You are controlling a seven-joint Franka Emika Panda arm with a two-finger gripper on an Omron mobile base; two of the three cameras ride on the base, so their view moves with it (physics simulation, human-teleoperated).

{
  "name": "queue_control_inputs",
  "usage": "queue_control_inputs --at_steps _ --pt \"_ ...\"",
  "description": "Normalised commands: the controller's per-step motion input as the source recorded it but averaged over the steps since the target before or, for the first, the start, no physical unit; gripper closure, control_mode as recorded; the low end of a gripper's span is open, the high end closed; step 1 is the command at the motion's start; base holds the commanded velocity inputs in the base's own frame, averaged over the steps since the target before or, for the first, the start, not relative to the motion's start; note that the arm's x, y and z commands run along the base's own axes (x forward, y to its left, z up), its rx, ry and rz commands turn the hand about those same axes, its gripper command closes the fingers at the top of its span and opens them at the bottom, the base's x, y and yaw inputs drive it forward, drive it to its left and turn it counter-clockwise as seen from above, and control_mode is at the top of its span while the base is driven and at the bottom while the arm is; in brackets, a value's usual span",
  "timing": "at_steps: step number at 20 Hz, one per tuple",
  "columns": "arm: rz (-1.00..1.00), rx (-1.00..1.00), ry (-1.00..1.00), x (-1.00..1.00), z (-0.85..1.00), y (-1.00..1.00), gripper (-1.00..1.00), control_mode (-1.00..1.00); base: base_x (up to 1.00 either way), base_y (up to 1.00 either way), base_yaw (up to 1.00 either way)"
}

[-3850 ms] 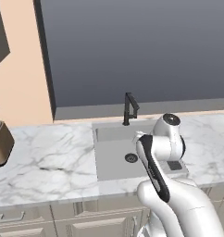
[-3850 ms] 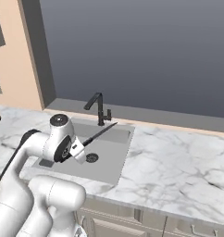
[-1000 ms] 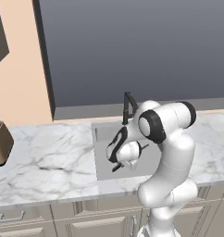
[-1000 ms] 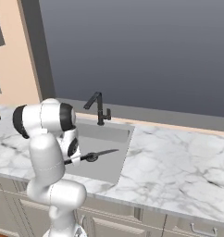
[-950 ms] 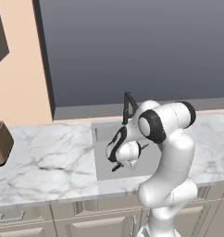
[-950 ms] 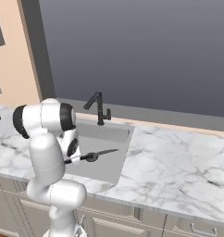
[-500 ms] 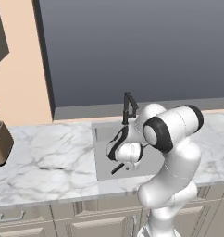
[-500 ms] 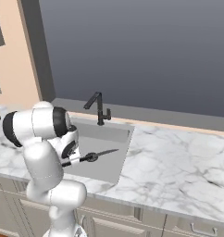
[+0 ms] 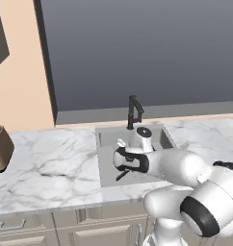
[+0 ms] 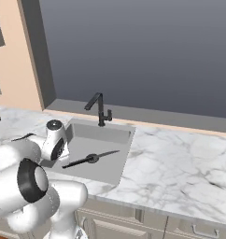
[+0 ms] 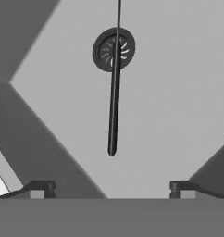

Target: Move the cutting board and knife to the sink. Then move spray from the cabinet to the counter.

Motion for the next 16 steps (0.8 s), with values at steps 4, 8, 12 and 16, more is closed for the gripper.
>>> queue_control_inputs --at_steps 4,8,12,16 --pt "0.00 0.00 -0.16 -0.58 1.00 0.22 -1.00 -1.00 0.00 0.00 0.00" --pt "0.00 0.00 -0.13 -0.65 1.00 0.15 -1.00 -1.00 0.00 0.00 0.00" --pt "0.00 0.00 -0.12 -0.73 0.99 0.09 -1.00 -1.00 0.00 0.00 0.00" --pt "0.00 0.00 -0.11 -0.78 0.97 0.00 -1.00 -1.00 0.00 0.00 0.00"
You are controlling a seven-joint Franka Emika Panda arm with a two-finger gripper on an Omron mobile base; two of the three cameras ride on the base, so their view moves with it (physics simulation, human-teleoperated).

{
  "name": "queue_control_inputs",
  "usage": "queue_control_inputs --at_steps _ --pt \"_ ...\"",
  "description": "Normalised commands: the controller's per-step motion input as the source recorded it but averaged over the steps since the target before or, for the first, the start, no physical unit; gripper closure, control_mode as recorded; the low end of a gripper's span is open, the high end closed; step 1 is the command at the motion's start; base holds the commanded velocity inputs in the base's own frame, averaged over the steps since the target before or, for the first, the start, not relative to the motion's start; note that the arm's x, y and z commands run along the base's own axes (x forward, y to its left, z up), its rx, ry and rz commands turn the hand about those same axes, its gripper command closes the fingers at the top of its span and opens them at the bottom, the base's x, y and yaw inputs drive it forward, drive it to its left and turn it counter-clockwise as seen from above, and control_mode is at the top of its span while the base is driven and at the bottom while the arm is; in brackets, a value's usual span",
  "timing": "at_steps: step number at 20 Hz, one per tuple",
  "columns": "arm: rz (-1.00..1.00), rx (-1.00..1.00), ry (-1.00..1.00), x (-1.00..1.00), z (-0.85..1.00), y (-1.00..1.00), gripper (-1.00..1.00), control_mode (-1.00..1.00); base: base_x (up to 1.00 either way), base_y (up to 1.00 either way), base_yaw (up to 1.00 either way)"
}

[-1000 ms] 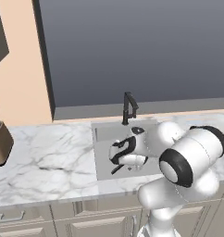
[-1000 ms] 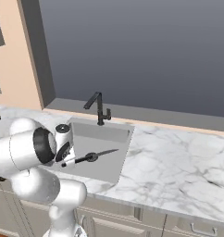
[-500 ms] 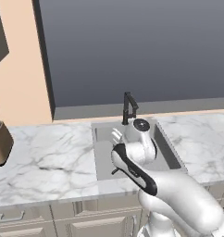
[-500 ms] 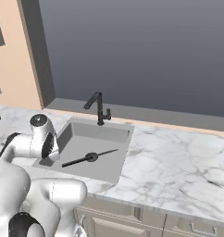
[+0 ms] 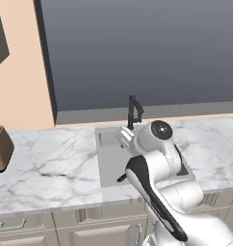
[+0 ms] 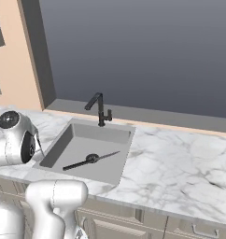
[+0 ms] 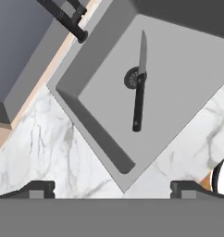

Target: Move the cutting board and knife to the sink. Then move spray from the cabinet to the counter.

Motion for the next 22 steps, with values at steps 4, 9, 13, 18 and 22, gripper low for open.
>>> queue_control_inputs --at_steps 4,9,13,18,22 --pt "0.00 0.00 -0.11 -0.69 0.98 0.05 -1.00 -1.00 0.00 0.00 0.00" --pt "0.00 0.00 -0.13 -0.52 0.73 0.21 -1.00 -1.00 0.00 0.00 0.00" --pt "0.00 0.00 -0.06 -0.23 0.12 0.00 -1.00 -1.00 0.00 0.00 0.00" --pt "0.00 0.00 0.00 0.00 0.00 0.00 -1.00 -1.00 0.00 0.00 0.00" --pt "0.04 0.00 0.00 -0.30 -0.28 -0.20 -1.00 -1.00 0.00 0.00 0.00"
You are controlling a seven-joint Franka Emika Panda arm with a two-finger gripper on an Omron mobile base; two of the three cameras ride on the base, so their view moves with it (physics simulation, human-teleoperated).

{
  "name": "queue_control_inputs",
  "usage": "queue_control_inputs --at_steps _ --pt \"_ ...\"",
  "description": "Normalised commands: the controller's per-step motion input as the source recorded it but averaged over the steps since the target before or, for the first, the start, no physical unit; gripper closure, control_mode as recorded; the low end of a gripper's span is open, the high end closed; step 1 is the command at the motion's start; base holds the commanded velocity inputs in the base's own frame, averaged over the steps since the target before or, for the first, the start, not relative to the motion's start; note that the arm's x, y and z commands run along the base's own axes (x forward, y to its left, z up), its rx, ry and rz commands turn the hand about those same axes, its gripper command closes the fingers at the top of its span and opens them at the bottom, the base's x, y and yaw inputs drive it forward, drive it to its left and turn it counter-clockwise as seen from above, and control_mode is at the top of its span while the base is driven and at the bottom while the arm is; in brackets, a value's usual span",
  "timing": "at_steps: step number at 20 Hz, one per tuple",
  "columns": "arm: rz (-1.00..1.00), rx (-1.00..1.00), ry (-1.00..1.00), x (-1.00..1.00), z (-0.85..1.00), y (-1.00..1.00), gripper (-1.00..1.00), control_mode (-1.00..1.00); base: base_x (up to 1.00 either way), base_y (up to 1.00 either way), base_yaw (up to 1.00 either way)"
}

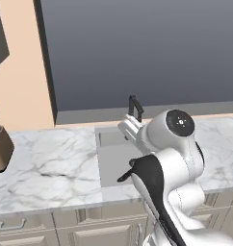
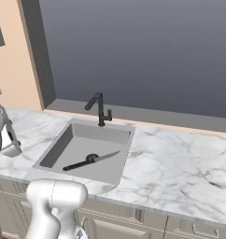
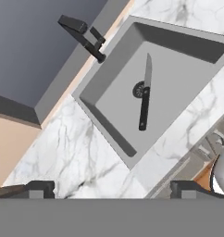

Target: Move the cutting board and knife to the sink. Then move spray from the cabinet to the counter.

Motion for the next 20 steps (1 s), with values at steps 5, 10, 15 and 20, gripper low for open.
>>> queue_control_inputs --at_steps 5,10,15,20 --pt "0.04 -0.01 -0.01 -0.25 -0.12 -0.06 -1.00 1.00 -0.51 0.00 0.10" --pt "0.00 0.00 0.00 0.00 0.00 0.00 -1.00 1.00 -0.96 0.32 0.32" --pt "0.00 0.00 0.00 0.00 0.00 0.00 -1.00 1.00 -0.85 0.90 0.51" --pt "0.00 0.00 0.00 0.00 0.00 0.00 -1.00 1.00 -0.43 1.00 0.63"
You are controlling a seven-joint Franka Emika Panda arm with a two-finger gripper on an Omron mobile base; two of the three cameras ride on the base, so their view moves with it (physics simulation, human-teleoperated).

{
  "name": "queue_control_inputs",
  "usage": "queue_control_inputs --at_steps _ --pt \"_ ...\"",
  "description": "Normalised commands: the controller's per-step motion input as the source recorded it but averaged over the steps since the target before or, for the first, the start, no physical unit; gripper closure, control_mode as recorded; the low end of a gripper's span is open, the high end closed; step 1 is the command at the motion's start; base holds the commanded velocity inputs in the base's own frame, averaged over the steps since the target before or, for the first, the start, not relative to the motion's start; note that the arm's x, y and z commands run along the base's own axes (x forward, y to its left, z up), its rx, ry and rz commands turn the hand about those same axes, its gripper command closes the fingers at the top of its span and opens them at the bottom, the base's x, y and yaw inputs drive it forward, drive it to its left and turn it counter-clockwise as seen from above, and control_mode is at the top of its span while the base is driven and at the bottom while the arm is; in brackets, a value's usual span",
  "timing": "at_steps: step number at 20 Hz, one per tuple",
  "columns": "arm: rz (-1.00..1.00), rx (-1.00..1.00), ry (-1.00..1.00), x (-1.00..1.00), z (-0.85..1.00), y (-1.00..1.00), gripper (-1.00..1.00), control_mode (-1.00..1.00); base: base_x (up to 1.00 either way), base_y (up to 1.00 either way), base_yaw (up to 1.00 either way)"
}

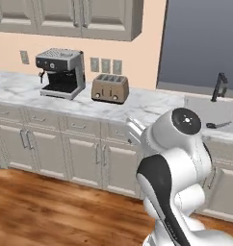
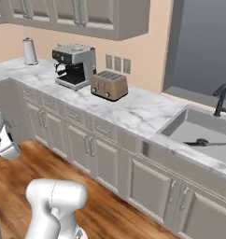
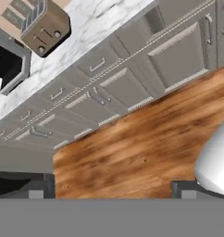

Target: Move the cutting board and knife to the sink. Then move spray from the cabinet to the counter.

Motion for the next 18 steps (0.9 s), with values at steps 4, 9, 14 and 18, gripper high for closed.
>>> queue_control_inputs --at_steps 4,9,14,18 --pt "0.00 0.00 0.00 0.00 0.00 0.00 -1.00 1.00 -0.27 1.00 0.68" --pt "0.00 0.00 0.00 0.00 0.00 0.00 -1.00 1.00 -0.11 0.99 0.67" --pt "0.00 0.00 0.00 0.00 0.00 0.00 -1.00 1.00 0.04 0.61 0.58" --pt "0.00 0.00 0.00 0.00 0.00 0.00 -1.00 1.00 0.54 0.26 0.54"
